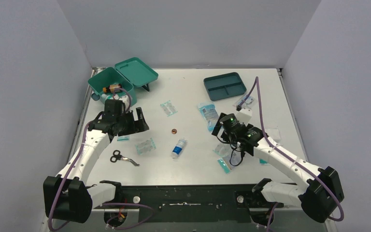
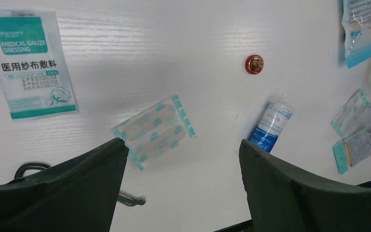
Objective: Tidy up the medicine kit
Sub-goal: Pick up the medical item at the center of the board, then place the medical item at the medicine box.
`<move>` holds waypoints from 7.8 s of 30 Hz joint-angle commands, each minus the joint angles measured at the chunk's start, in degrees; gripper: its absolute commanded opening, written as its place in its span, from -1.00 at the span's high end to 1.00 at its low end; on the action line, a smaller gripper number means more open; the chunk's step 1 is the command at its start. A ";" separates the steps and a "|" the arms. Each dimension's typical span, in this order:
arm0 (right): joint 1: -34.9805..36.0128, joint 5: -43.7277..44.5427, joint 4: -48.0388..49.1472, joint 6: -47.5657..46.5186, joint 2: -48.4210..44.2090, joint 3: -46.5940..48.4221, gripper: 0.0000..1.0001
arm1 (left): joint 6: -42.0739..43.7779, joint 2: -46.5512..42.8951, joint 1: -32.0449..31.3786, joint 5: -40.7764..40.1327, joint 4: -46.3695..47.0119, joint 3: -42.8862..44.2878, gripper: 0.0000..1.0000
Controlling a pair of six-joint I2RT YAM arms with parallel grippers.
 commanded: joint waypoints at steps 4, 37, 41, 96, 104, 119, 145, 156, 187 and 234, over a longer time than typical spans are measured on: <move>-9.51 -1.89 6.70 -11.62 1.78 -2.82 -0.88 | 4.45 -1.13 -0.38 2.45 5.31 -2.27 -0.66; -43.14 -34.51 41.52 -7.05 2.71 -25.78 -0.32 | 4.97 -4.01 -1.44 3.87 9.04 -4.89 -0.64; -43.17 -34.86 42.42 -7.17 3.87 -25.97 -0.28 | 4.96 -4.55 -1.44 3.25 8.87 -4.91 -0.64; -39.23 -37.70 19.38 -13.62 -13.21 -5.54 1.00 | 2.45 -5.00 -4.77 3.00 10.45 -0.10 -0.65; -29.25 -37.17 17.53 -7.14 -13.55 -0.78 1.00 | 2.28 -3.84 -10.65 6.97 15.91 1.88 -0.62; -11.78 -30.04 22.04 11.62 -13.51 -1.12 1.00 | 13.08 2.99 -31.48 3.10 29.60 7.21 -0.63; -4.42 -23.91 23.51 14.57 -12.49 -0.93 1.00 | 20.93 13.24 -42.25 -6.57 29.69 12.81 0.55; -4.41 -22.18 24.17 10.80 -15.80 -1.07 0.24 | 24.80 12.40 -42.08 -9.82 24.75 13.77 1.00; -4.58 -18.29 16.43 -1.22 -23.61 -0.69 -1.00 | 58.70 12.82 -4.05 -26.37 40.28 18.33 1.00; -7.92 -28.26 14.52 -14.92 -21.16 2.56 -1.00 | 54.76 38.71 15.02 -15.99 56.13 18.60 0.78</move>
